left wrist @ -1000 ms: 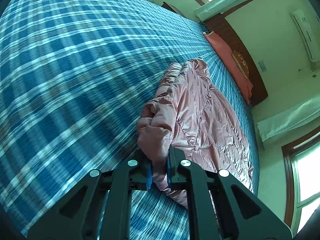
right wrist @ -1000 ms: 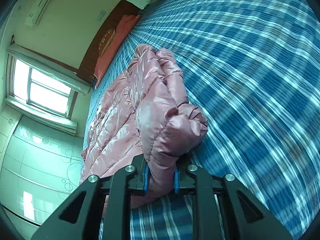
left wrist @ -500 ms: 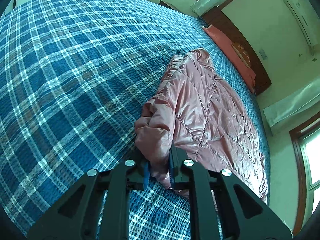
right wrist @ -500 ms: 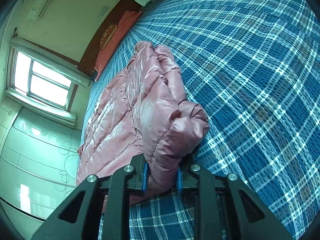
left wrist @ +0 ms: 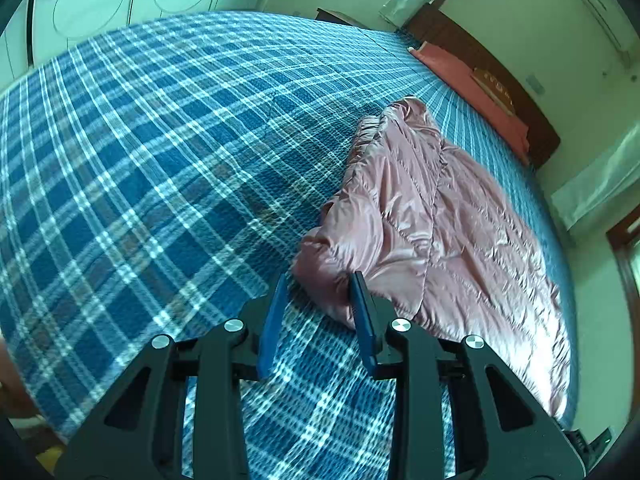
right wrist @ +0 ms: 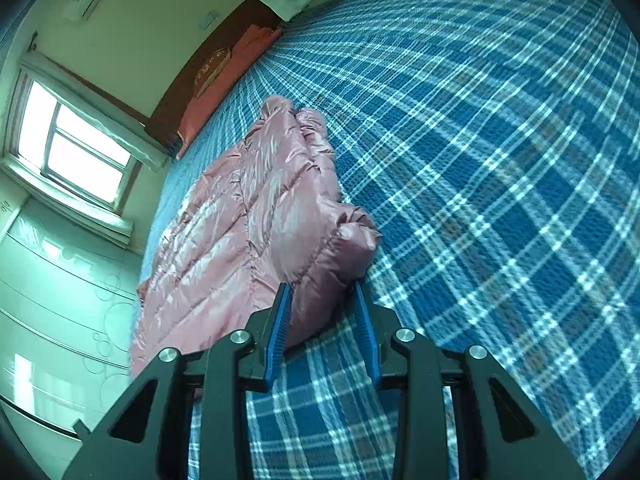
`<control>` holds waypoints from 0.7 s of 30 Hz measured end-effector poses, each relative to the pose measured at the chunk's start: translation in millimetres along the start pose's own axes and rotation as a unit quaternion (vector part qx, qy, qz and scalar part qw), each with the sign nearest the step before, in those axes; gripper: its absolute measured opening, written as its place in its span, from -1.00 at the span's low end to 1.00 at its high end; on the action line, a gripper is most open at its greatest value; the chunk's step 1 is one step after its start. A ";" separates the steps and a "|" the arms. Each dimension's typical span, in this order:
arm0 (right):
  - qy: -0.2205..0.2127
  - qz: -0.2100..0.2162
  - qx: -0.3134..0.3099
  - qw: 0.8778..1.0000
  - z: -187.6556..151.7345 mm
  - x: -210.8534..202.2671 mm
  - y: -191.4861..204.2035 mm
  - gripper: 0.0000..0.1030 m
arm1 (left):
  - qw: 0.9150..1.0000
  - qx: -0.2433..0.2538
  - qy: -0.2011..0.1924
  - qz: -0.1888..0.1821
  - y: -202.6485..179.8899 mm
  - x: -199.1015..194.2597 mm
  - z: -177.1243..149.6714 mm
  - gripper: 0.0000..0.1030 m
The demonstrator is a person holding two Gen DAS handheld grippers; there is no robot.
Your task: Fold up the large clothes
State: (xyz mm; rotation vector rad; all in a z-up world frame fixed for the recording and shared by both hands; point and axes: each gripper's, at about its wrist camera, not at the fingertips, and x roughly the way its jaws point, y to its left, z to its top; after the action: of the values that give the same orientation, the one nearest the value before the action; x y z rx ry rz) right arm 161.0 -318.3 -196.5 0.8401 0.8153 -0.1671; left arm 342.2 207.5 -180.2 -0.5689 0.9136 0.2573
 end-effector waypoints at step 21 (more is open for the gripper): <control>-0.014 -0.106 -0.320 0.941 -36.0 42.7 164.6 -0.36 | 0.966 0.236 -0.058 0.083 -105.6 -11.5 10.1 -0.26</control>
State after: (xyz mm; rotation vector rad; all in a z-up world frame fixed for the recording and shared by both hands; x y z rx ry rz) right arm 241.4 -174.1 -142.2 0.1354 0.8625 -0.0917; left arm 388.9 126.5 -128.8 -0.0349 0.8710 0.2110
